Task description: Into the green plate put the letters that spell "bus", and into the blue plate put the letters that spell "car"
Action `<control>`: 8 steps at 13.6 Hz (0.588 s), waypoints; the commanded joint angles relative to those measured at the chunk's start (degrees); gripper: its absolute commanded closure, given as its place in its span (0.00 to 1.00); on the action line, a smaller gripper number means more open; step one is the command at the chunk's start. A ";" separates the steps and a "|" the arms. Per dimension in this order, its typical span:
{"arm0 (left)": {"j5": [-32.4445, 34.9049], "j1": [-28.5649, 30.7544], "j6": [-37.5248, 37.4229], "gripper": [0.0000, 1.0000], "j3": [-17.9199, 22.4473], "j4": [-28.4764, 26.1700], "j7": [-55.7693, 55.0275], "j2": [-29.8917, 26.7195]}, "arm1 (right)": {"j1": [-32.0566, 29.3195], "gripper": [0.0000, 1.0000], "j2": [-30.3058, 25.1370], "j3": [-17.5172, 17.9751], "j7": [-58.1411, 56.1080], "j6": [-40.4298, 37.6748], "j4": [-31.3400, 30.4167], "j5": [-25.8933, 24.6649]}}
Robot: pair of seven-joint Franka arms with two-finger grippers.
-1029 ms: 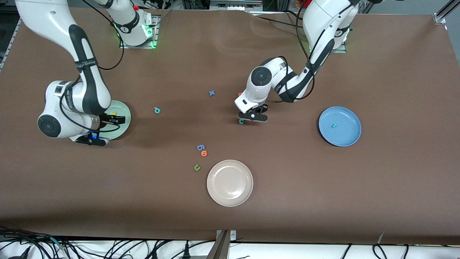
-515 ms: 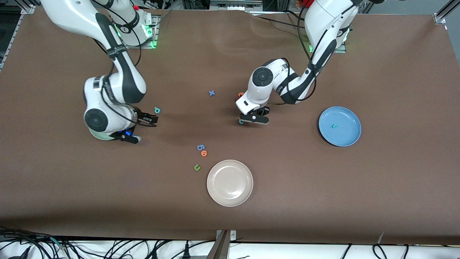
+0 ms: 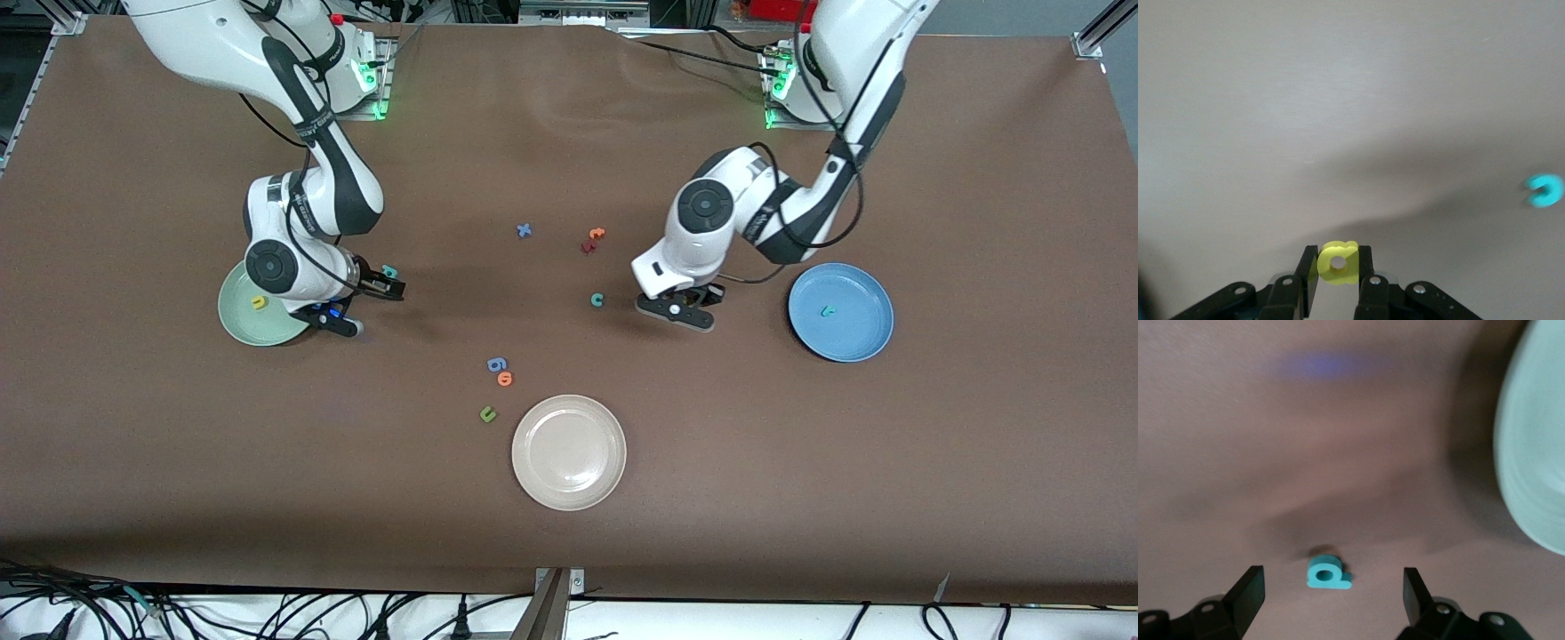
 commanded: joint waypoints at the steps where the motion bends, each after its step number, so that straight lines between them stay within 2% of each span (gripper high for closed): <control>1: 0.67 9.43 -0.03 0.81 -2.06 -5.78 13.74 -5.27 | -0.42 0.08 -4.54 0.70 2.02 2.33 -5.36 0.77; 2: 0.67 13.65 0.05 0.82 -2.94 -7.01 17.71 -6.06 | -0.42 0.09 -4.63 1.31 2.20 3.81 -6.24 0.77; 6: 0.67 29.91 0.93 0.82 -10.58 -11.49 28.81 -7.30 | -0.42 0.12 -4.28 1.93 2.38 11.01 -9.41 0.77; 8: 1.01 36.77 4.52 0.82 -13.66 -14.65 32.24 -7.39 | -0.42 0.12 -4.02 1.94 2.81 12.08 -9.85 0.77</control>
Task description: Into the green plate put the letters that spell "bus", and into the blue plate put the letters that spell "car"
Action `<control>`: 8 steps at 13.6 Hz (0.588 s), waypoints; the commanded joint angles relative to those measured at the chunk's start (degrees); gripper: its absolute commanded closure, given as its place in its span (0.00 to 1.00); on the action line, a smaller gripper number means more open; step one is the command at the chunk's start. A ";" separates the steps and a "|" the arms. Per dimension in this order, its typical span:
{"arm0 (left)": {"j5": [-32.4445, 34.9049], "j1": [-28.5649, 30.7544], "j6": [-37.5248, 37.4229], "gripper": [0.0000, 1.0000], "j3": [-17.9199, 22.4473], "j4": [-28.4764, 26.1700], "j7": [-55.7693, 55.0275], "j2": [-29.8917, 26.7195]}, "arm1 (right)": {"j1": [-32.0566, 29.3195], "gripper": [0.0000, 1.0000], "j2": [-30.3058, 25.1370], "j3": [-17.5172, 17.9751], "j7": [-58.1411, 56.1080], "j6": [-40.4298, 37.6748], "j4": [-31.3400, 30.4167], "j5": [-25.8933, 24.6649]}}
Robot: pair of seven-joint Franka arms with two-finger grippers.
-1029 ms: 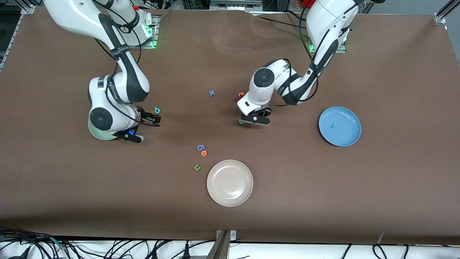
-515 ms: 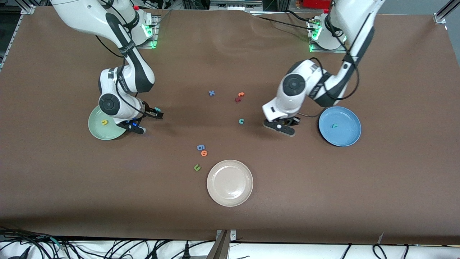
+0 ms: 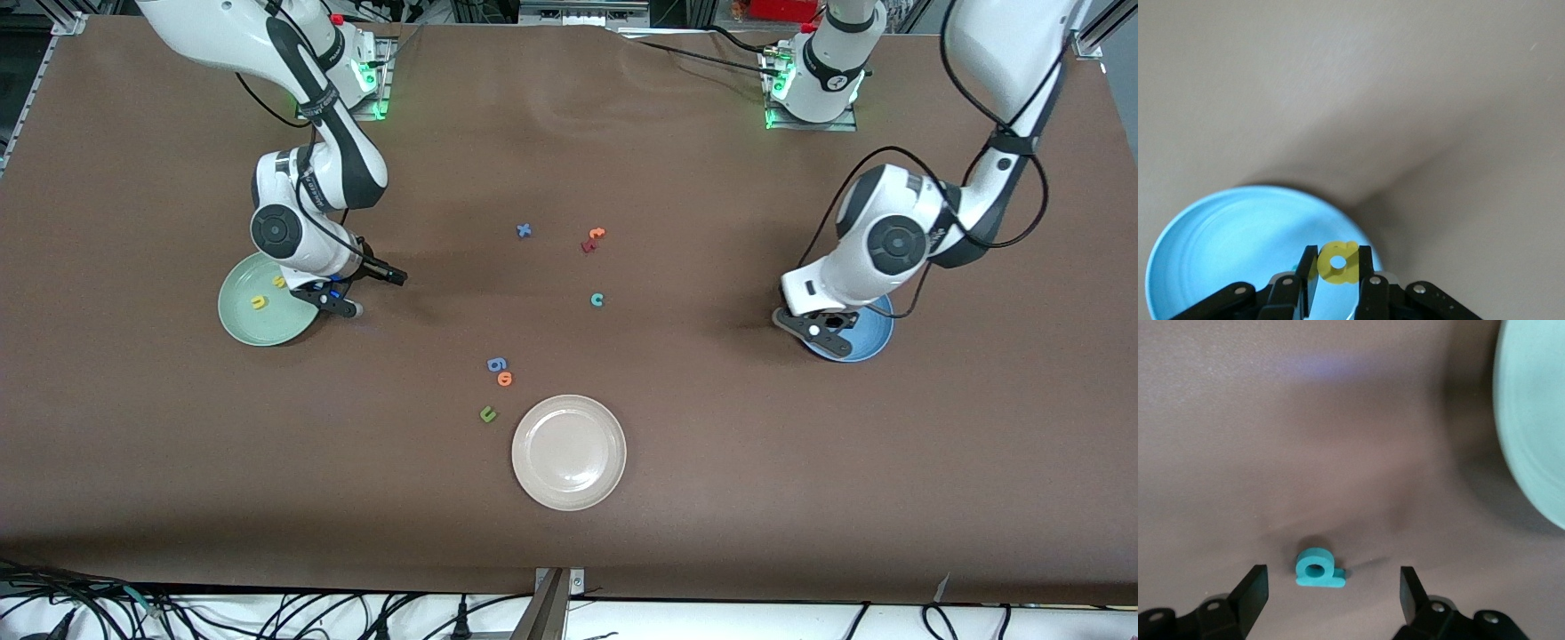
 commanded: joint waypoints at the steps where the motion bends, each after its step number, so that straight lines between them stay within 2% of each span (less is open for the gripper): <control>1: 1.10 7.92 4.68 0.83 -4.11 -5.86 4.35 -2.21 | -0.41 0.12 -1.19 0.64 0.90 2.03 -2.12 0.77; 3: 1.28 8.73 5.23 0.82 -4.03 -6.75 4.80 -2.13 | -0.41 0.12 -0.93 0.64 0.90 2.81 -2.21 0.77; 4: 1.46 9.00 5.05 0.77 -4.03 -6.66 4.97 -2.13 | -0.41 0.13 -0.58 0.64 0.90 3.26 -2.30 0.77; 5: 1.46 8.91 4.79 0.43 -4.03 -6.66 5.41 -2.13 | -0.41 0.15 -0.49 0.81 0.98 3.70 -2.39 0.77; 6: 1.46 9.00 4.70 0.00 -4.03 -6.40 6.63 -2.04 | -0.41 0.16 -0.40 1.42 2.20 3.79 -2.39 0.69; 8: 1.46 8.82 4.52 0.00 -4.11 -5.78 8.57 -1.86 | -0.41 0.16 -0.31 1.87 2.74 3.96 -2.39 0.77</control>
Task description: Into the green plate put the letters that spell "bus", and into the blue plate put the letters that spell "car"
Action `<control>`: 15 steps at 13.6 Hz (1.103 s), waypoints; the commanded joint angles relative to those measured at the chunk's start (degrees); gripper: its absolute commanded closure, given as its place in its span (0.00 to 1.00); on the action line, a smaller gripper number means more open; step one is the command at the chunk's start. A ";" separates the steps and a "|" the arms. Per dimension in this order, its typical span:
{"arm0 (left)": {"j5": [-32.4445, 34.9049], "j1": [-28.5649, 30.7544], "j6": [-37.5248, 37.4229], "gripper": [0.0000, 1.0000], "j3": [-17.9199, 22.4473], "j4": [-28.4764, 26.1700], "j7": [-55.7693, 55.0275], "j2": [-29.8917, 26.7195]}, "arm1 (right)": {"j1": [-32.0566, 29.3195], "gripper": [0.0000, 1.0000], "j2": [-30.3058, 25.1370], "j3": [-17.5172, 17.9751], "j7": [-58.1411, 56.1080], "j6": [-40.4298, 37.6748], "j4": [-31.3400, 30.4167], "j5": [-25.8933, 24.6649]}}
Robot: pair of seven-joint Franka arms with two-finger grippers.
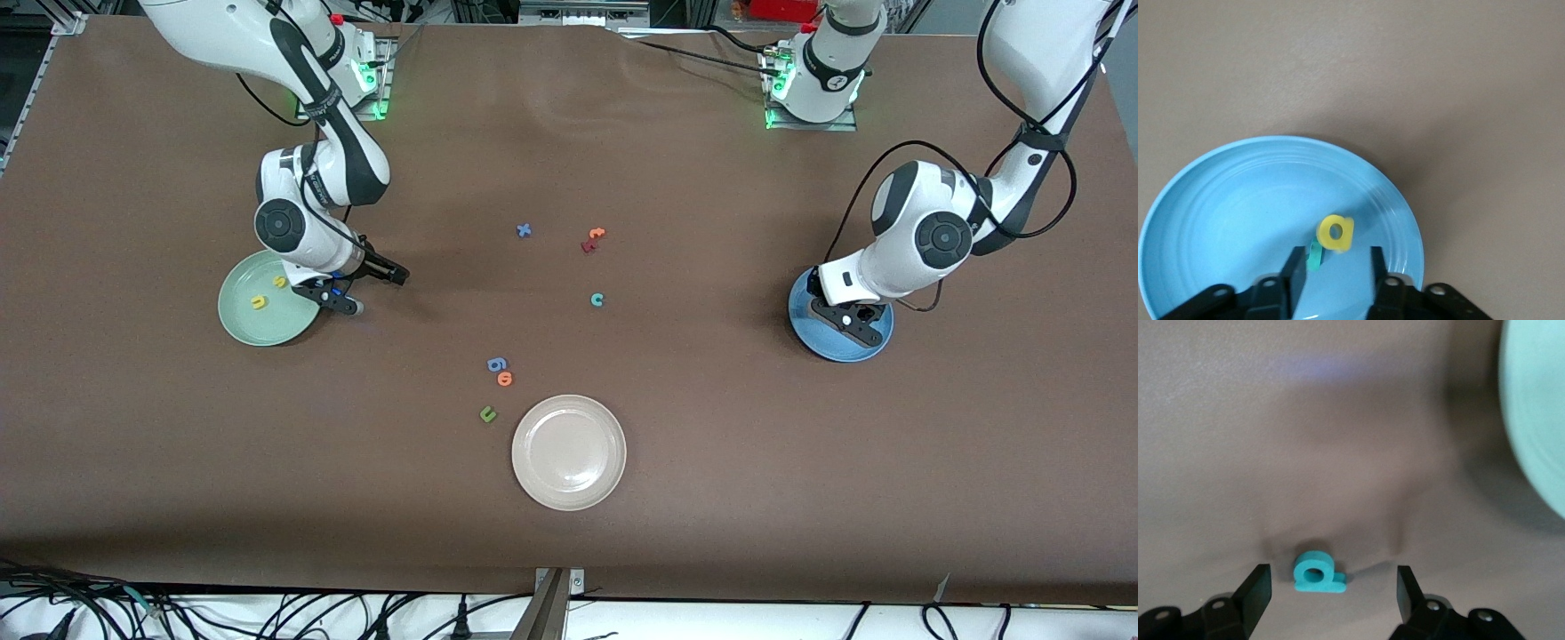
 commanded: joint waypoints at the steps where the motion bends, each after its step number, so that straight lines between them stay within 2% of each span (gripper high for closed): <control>1: 1.37 0.58 -0.03 0.00 -0.85 -0.41 1.79 -1.71 | -0.39 0.16 -0.13 1.00 1.00 1.57 -1.13 0.69; 3: -0.29 -0.12 -0.03 0.00 -1.46 0.38 -0.31 -1.19 | -0.39 0.16 0.66 1.08 1.00 2.70 -1.13 0.69; 4: -4.22 -0.21 0.05 0.00 -3.90 0.56 -3.98 -0.57 | -0.39 0.16 0.93 1.00 1.00 3.14 -1.13 0.68; 5: -6.17 -0.90 0.05 0.00 -5.84 1.17 -8.62 0.04 | -0.39 0.21 0.93 1.08 1.00 3.41 -1.13 0.68; 6: -6.19 -3.09 0.14 0.00 -6.30 1.26 -13.72 0.75 | -0.39 0.31 0.93 1.00 0.92 3.41 -1.13 0.68; 9: -6.19 -12.22 0.23 0.00 -6.22 3.10 -25.78 0.93 | -0.39 0.65 0.93 1.00 0.74 3.32 -1.13 0.68; 10: -6.28 -15.21 0.14 0.00 -6.13 4.41 -28.16 1.28 | -0.39 0.72 0.93 0.99 0.65 3.24 -1.13 0.68; 13: -6.19 -20.32 1.36 0.00 -6.21 7.41 -36.60 3.12 | -0.39 0.87 0.84 0.99 0.30 2.97 -1.13 0.68; 15: -6.02 -28.29 1.99 0.00 -5.26 12.40 -42.39 5.92 | -0.39 0.87 0.49 0.99 0.12 2.62 -1.05 0.68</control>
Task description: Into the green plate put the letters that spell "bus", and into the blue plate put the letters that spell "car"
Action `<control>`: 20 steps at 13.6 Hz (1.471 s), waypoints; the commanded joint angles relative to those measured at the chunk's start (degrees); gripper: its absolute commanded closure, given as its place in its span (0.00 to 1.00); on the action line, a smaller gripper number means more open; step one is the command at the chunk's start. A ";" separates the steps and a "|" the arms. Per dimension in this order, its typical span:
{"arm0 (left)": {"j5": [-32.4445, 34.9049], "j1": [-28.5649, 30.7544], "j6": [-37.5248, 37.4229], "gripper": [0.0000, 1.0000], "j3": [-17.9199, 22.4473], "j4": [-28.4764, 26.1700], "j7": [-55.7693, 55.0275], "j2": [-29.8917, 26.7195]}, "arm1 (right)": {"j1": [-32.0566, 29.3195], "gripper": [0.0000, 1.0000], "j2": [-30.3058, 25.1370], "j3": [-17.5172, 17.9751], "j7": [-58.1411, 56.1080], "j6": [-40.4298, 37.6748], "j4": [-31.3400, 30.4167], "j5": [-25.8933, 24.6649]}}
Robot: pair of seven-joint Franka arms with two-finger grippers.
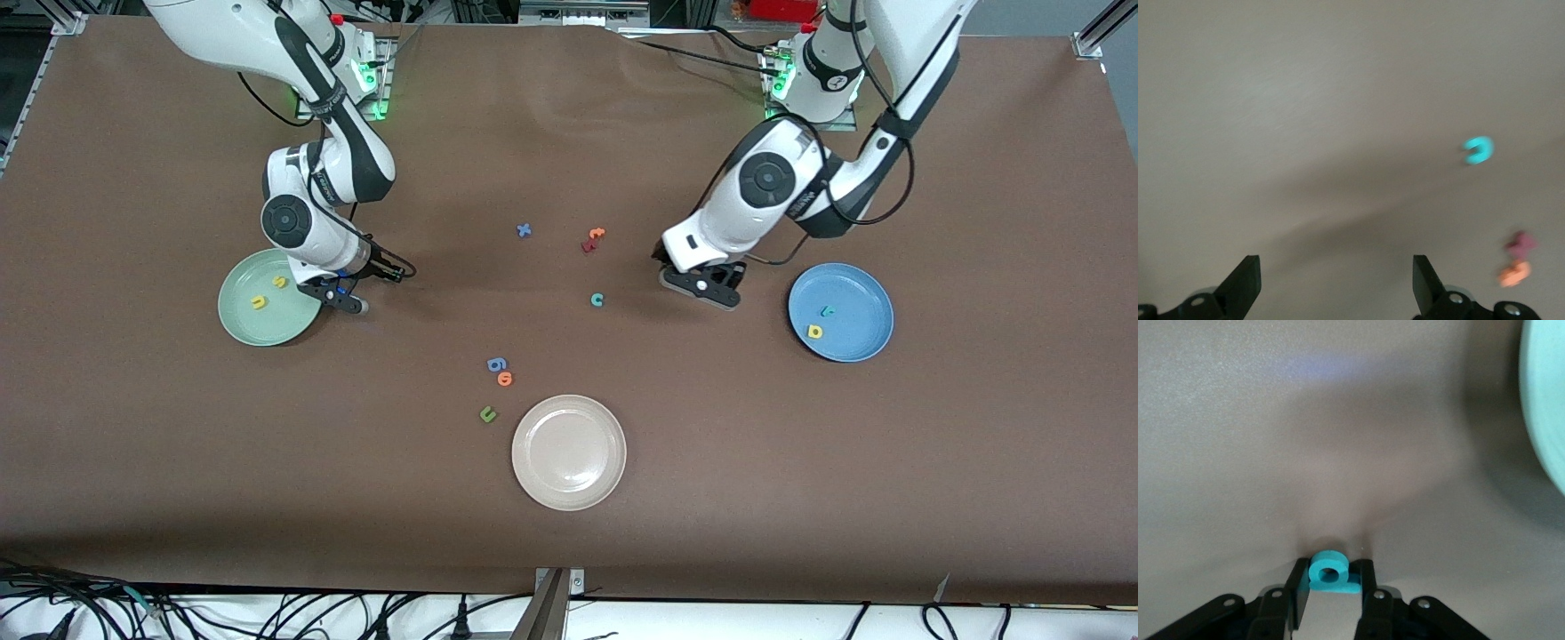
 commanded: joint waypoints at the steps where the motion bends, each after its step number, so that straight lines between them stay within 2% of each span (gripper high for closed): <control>1: 0.76 -10.07 -0.08 0.00 2.74 7.88 -7.61 6.01 | -0.34 0.87 -0.12 0.22 -0.71 -0.68 -0.18 0.59; 2: 4.35 -13.76 -0.08 0.00 5.10 10.69 -10.68 8.12 | -0.34 0.87 -1.43 0.05 -0.97 -2.61 0.79 0.59; 4: 10.25 -20.01 -0.08 0.00 8.71 15.62 -17.71 12.08 | -0.43 0.87 -2.93 -1.70 -2.28 -11.19 5.08 0.33; 7: 12.37 -22.06 0.00 0.02 9.69 18.28 -19.94 15.43 | -0.52 0.87 -2.85 -8.02 -10.70 -24.92 13.34 0.15; 10: 12.47 -22.06 -0.08 0.03 10.48 20.29 -19.59 17.54 | -1.22 0.87 -1.54 -14.35 -23.35 -25.57 14.42 0.15; 12: 12.64 -22.06 -0.17 0.03 10.66 21.70 -19.50 18.95 | -1.74 0.87 0.40 -16.56 -28.73 -24.26 14.42 0.33; 14: 12.64 -22.32 -0.35 0.04 10.75 22.23 -19.50 19.65 | -2.36 0.87 2.42 -16.57 -29.63 -23.28 14.42 0.41; 16: 12.47 -24.33 -0.35 0.07 12.76 22.32 -19.50 20.09 | -2.45 0.87 5.05 -16.57 -30.93 -21.01 14.33 0.41; 20: 12.38 -25.58 -0.35 0.06 13.65 23.02 -19.59 21.33 | -2.89 0.85 5.42 -16.48 -32.09 -20.82 14.33 0.50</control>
